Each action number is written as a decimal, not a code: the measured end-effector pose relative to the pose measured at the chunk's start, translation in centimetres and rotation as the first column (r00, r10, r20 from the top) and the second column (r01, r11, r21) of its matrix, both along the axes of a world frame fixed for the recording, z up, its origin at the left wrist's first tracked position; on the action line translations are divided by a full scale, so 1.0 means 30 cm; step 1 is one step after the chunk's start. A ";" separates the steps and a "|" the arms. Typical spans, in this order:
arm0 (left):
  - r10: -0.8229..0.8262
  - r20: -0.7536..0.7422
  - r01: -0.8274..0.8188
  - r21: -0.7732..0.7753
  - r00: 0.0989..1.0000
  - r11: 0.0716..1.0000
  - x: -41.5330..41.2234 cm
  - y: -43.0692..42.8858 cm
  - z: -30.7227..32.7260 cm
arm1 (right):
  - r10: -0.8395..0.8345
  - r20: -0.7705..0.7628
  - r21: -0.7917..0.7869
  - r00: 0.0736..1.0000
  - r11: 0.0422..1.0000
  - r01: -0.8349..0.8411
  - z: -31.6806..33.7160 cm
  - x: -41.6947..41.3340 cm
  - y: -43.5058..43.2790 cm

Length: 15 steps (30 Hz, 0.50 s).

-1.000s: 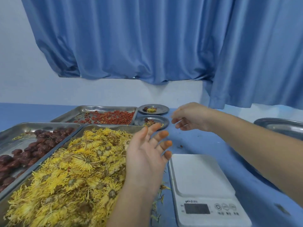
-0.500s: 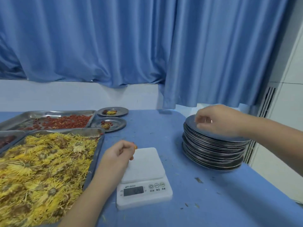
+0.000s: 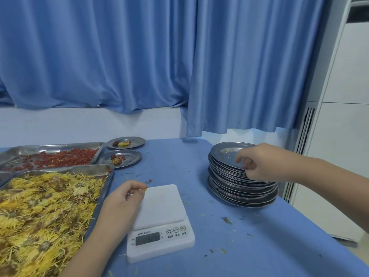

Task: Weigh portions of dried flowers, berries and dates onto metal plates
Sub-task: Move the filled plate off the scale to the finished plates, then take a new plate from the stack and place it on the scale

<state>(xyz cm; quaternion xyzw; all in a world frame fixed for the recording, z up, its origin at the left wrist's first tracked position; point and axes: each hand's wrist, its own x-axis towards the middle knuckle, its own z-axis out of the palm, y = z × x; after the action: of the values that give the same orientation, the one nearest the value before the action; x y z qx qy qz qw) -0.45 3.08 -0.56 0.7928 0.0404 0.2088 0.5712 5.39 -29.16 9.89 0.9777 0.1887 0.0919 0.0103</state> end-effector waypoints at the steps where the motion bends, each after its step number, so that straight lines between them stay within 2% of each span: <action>1: 0.004 0.000 -0.004 -0.005 1.000 1.000 0.001 0.002 -0.001 | 0.003 0.041 -0.024 0.999 1.000 -0.002 -0.002 -0.001 0.000; 8: 0.004 -0.004 -0.004 -0.030 1.000 1.000 0.002 0.002 -0.003 | -0.032 0.290 -0.116 0.957 0.991 0.068 -0.003 -0.012 -0.001; 11: 0.004 0.007 -0.004 -0.035 1.000 0.999 0.006 0.005 -0.005 | 0.002 0.416 -0.211 0.909 0.973 0.095 -0.005 -0.029 0.005; 15: 0.013 0.030 -0.011 -0.066 0.999 0.998 0.016 0.018 -0.011 | 0.069 0.562 -0.251 0.824 0.964 0.090 -0.003 -0.055 0.034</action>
<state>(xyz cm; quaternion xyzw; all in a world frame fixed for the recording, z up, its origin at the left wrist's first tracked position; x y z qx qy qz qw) 0.03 3.62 -0.89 0.7700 0.0434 0.2229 0.5963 3.75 -28.12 9.79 0.8969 0.1822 0.3511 0.1978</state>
